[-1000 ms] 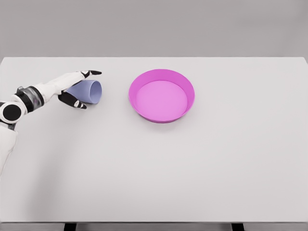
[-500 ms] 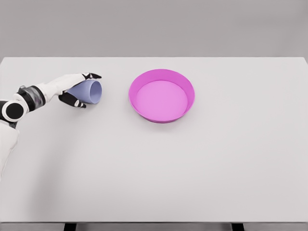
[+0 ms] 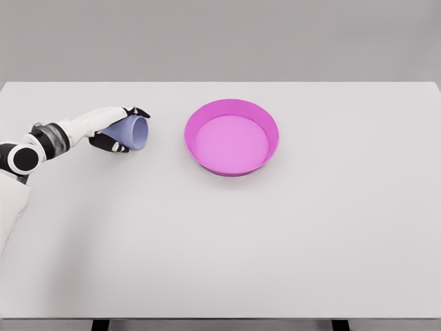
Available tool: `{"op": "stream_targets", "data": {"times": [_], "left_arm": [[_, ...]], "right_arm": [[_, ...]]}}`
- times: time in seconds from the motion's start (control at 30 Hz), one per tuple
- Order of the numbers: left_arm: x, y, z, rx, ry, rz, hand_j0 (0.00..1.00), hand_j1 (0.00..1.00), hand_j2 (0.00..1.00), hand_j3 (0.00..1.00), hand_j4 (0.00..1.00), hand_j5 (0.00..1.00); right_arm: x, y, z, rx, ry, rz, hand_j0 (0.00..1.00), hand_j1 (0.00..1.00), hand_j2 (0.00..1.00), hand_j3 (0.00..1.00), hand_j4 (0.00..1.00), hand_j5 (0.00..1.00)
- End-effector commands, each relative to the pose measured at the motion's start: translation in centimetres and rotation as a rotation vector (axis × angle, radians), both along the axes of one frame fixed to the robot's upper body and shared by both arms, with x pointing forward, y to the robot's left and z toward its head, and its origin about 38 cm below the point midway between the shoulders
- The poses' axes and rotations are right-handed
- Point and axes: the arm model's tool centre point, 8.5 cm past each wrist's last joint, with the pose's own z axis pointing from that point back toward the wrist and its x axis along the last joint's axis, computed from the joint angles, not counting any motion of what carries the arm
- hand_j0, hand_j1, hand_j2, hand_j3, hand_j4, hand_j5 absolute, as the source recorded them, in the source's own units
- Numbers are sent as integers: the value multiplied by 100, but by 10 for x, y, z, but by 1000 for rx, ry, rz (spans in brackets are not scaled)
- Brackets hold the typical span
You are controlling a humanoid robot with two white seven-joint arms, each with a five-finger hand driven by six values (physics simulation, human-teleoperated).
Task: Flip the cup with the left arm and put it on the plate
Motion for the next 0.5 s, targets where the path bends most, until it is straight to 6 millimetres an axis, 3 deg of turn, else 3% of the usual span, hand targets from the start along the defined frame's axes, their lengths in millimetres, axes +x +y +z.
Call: {"op": "stream_targets", "data": {"times": [0.0, 0.2, 0.47], "left_arm": [[0, -1, 2, -9, -5, -10, 73, 73, 73, 73, 73, 73], [-3, -13, 24, -69, -68, -51, 70, 70, 70, 70, 70, 70], [-13, -30, 57, -324, -166, -191, 70, 70, 70, 70, 70, 70]], "right_arm": [[0, 0, 0, 0, 2, 0, 100, 100, 100, 100, 100, 100], [0, 0, 0, 0, 0, 0, 100, 100, 100, 100, 100, 100], [0, 0, 0, 0, 2, 0, 100, 100, 100, 100, 100, 100]]}}
